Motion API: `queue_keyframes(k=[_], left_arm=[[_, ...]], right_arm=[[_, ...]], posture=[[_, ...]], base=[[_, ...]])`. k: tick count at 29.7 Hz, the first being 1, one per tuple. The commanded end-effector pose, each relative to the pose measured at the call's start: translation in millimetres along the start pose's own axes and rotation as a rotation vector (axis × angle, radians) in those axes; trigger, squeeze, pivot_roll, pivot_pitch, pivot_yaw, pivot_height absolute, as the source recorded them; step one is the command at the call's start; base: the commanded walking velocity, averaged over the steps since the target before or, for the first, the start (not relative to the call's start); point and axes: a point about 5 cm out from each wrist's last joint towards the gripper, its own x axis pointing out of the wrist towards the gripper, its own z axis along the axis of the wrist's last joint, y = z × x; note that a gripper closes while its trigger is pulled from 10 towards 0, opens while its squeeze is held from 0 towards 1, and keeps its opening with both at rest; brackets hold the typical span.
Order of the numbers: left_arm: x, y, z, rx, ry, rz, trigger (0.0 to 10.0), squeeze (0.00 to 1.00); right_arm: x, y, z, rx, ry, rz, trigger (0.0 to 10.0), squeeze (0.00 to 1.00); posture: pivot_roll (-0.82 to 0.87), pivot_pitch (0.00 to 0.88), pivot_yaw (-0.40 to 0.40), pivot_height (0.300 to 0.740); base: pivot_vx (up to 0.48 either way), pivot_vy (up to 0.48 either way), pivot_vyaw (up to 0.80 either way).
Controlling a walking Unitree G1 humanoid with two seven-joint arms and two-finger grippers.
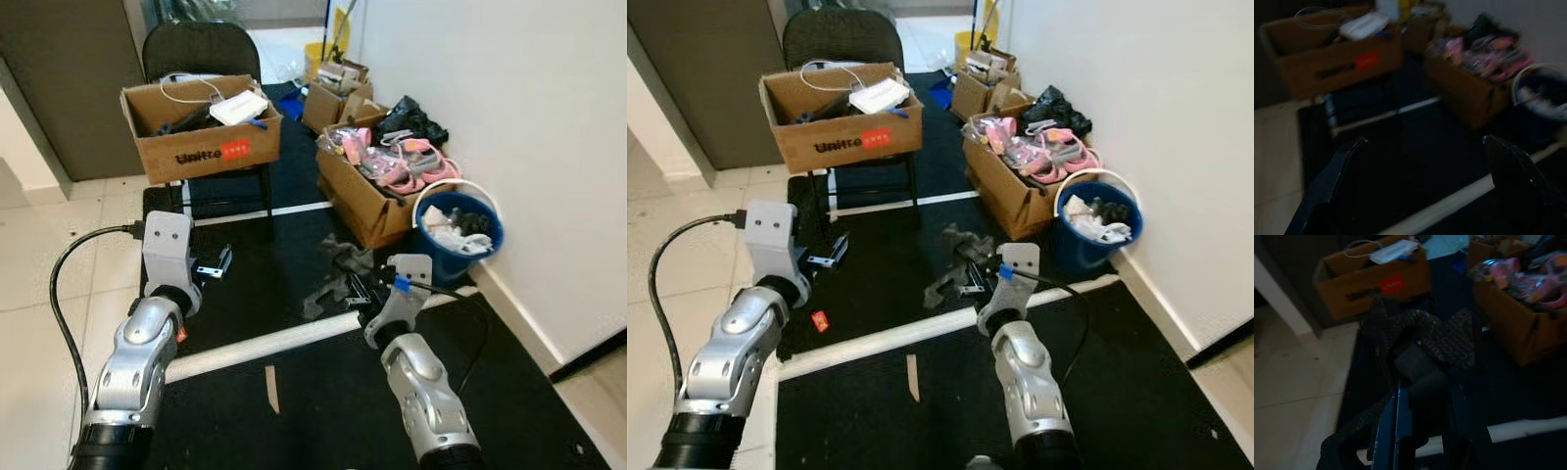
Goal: Picking trash to rubbish bin
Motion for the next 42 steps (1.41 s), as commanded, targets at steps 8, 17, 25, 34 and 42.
queue_keyframes(k=[8,17,25,34,42], left_arm=[[-5.3,6.1,-8.3,0.001,0.034,0.018,10.0,0.00],[-5.3,6.8,-7.5,0.003,0.034,0.022,10.0,0.00],[-5.6,4.8,-8.7,-0.001,0.040,0.016,10.0,0.00],[-5.4,3.3,-9.1,-0.002,0.041,0.009,10.0,0.00],[-5.6,2.9,-8.8,-0.003,0.041,0.008,10.0,0.00]], right_arm=[[0.3,4.9,-3.9,0.004,0.015,0.011,10.0,0.00],[2.9,4.5,-3.3,0.004,0.016,0.018,10.0,0.00],[1.1,3.6,-4.4,0.003,0.018,0.015,10.0,0.00],[0.1,4.2,-4.1,0.004,0.016,0.019,10.0,0.00],[0.2,5.8,-3.6,-0.013,0.014,0.031,10.0,0.00]], posture=[[0.01,0.131,-0.001,0.740],[0.01,0.141,-0.001,0.740],[0.00,0.144,0.004,0.740],[0.00,0.146,0.005,0.740],[0.01,0.147,0.002,0.740]], base=[[0.318,0.000,0.00],[0.320,0.000,0.00],[0.322,0.000,0.00],[0.322,0.000,0.00],[0.322,0.000,0.00]])
